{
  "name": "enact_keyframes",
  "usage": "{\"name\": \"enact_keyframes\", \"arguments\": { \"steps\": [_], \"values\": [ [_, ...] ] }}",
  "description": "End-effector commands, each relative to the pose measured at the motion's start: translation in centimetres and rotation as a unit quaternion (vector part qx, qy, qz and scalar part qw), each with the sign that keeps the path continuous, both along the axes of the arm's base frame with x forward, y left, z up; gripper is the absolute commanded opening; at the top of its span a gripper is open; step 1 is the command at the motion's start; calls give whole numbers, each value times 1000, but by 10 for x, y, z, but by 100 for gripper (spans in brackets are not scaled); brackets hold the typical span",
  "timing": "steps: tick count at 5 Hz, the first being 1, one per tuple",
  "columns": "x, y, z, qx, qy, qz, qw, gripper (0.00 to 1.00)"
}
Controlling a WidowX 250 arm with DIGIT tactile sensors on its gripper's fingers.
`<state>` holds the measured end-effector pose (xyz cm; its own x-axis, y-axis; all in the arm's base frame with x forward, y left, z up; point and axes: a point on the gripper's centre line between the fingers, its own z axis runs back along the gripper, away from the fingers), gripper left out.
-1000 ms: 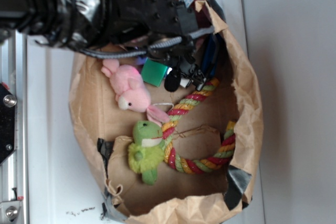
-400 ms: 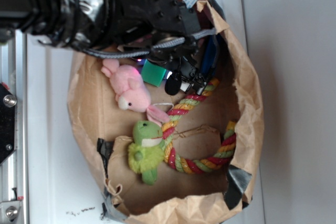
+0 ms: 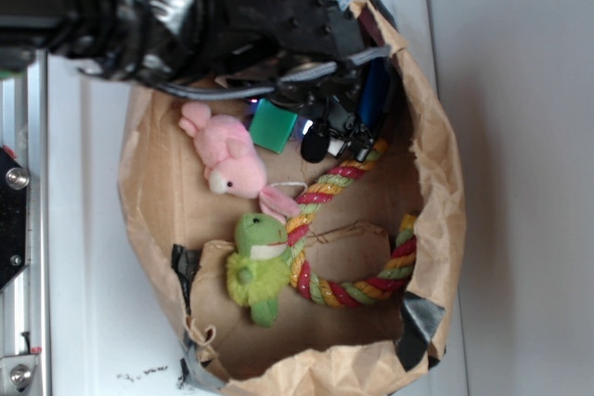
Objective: Grab the green block.
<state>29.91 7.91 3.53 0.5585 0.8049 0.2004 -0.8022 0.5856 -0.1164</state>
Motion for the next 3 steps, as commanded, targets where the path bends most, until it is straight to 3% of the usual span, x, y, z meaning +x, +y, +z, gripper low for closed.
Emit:
{"name": "enact_keyframes", "arguments": {
  "steps": [1, 3],
  "values": [
    [10, 0, 7, 17, -27, -13, 999, 0],
    [6, 0, 10, 33, -31, -9, 999, 0]
  ]
}}
